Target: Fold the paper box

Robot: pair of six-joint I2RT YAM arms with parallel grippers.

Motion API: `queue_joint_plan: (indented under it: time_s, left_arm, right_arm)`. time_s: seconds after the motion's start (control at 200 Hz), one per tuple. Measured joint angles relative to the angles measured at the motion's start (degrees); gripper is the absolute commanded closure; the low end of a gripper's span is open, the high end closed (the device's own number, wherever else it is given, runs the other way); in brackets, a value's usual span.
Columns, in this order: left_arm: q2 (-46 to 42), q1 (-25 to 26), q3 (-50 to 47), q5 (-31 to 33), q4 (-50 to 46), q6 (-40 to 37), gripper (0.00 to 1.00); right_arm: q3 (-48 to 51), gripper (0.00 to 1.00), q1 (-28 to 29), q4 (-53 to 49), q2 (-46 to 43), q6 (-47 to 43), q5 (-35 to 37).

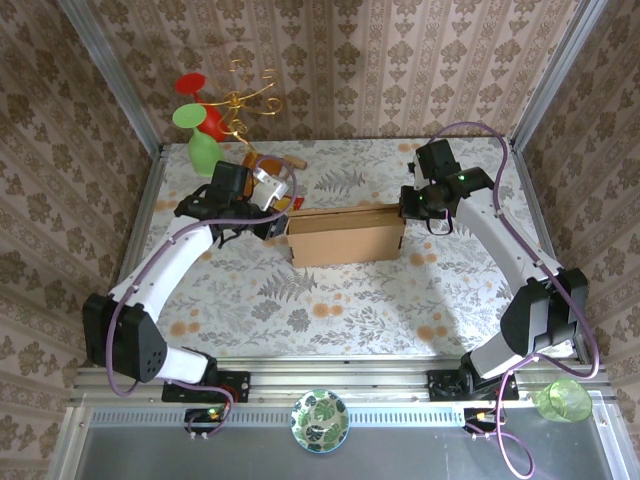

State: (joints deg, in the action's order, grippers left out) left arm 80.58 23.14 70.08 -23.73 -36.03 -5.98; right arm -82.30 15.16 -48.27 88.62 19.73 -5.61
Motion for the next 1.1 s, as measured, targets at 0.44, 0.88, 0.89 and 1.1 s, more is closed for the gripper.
queue_joint_plan:
  time_s: [0.44,0.88,0.89,1.1]
  left_arm:
    - [2.19,0.48,2.23,-0.68,-1.51,4.94,0.96]
    - [3.52,1.64,3.98,-0.87,-2.19,11.1,1.0]
    - [3.58,1.64,4.07,-0.85,-2.19,11.21,1.0]
    - [4.09,1.64,4.7,-0.42,-2.4,12.04,1.0]
  right_arm:
    - [0.0,1.0,-0.26,-0.04,0.0,0.02,0.0]
    - [0.0,1.0,-0.59,-0.15,0.0,0.04,0.07]
    - [0.0,1.0,-0.59,-0.15,0.0,0.04,0.07]
    - [0.0,1.0,-0.63,-0.17,0.0,0.04,0.04]
